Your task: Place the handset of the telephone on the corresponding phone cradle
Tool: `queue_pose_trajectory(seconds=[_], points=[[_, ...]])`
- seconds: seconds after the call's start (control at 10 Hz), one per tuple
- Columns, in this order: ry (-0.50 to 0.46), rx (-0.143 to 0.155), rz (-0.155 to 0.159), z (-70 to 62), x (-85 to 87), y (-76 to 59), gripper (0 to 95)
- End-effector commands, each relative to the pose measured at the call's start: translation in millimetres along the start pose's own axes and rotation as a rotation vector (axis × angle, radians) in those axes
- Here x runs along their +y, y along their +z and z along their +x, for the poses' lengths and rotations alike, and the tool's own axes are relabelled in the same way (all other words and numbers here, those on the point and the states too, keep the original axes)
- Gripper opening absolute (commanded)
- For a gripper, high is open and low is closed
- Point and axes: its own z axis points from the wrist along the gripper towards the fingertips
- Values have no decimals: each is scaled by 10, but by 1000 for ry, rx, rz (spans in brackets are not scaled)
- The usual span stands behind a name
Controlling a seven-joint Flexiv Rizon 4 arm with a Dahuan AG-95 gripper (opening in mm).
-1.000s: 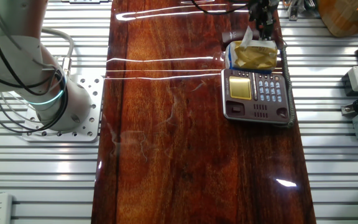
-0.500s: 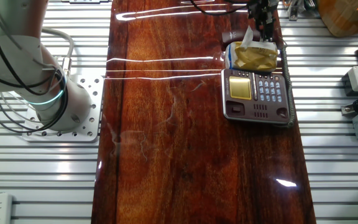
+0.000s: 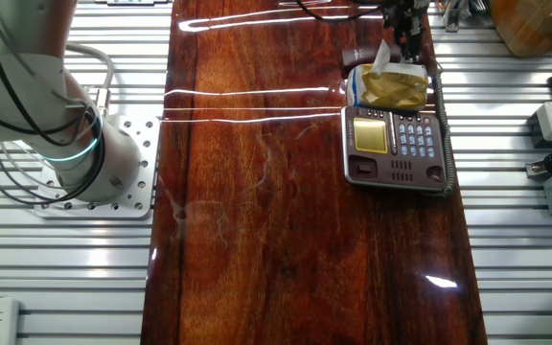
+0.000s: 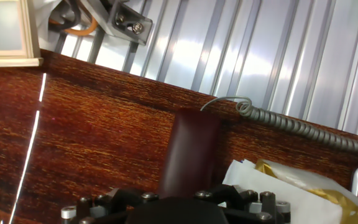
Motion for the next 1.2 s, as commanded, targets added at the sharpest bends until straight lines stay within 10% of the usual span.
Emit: queue_pose_trajectory(seconds=[0.1, 1.2], points=[[-4, -4, 4, -2, 6, 20, 760], [-14, -26, 16, 14, -3, 140, 760]])
